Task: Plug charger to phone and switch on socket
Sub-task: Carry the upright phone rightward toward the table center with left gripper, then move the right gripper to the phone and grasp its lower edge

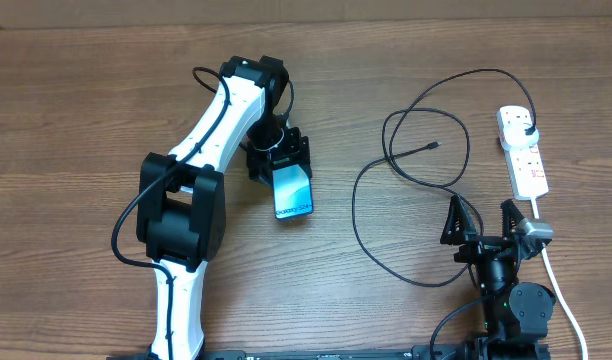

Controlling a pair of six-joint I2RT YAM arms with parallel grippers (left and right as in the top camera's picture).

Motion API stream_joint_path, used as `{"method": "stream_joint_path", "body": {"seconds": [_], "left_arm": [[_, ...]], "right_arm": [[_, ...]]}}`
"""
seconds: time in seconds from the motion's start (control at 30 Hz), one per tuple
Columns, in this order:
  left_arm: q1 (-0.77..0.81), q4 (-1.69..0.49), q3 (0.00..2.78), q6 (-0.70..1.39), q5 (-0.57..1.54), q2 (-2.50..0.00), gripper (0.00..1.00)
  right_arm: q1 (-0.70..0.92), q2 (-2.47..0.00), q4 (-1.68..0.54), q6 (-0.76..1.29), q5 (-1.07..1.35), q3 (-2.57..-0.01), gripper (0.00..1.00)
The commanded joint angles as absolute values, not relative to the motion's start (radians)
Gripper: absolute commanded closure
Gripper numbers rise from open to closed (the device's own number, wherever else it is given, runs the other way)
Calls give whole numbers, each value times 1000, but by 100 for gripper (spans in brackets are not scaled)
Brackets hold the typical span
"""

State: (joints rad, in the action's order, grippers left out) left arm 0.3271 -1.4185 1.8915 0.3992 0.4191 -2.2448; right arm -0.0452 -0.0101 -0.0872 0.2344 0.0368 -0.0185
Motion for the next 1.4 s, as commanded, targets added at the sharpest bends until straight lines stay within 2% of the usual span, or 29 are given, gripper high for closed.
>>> {"method": "stream_joint_path", "body": {"seconds": [0.0,0.6,0.67,0.77,0.97,1.03,1.2,1.37], "left_arm": [[327,-1439,1920,319,601,-2246,43],[326,-1511,1920,266,858,-2246,42],[326,-1517,1920,266,872,-2246,43],[326,-1523,1920,266,933,-2246,43],[325,-1551,1920,270,952,-2246,43],[323,-1557,1920,270,982,-2246,43],[311,-1559,1920,277,1046,-2246,46],[303,-1564,1920,277,1051,-2246,45]], "right_arm": [[-41,-5,-82,227,27,-8,0],[-41,-5,-78,240,26,-8,0],[-40,-5,-77,281,65,-8,0],[-40,-5,-73,450,130,-8,0],[-40,-5,-52,949,471,-8,0],[-40,-5,-51,1058,577,-8,0],[-40,-5,-37,1106,632,-8,0],[-40,-5,40,1043,673,-12,1]]}}
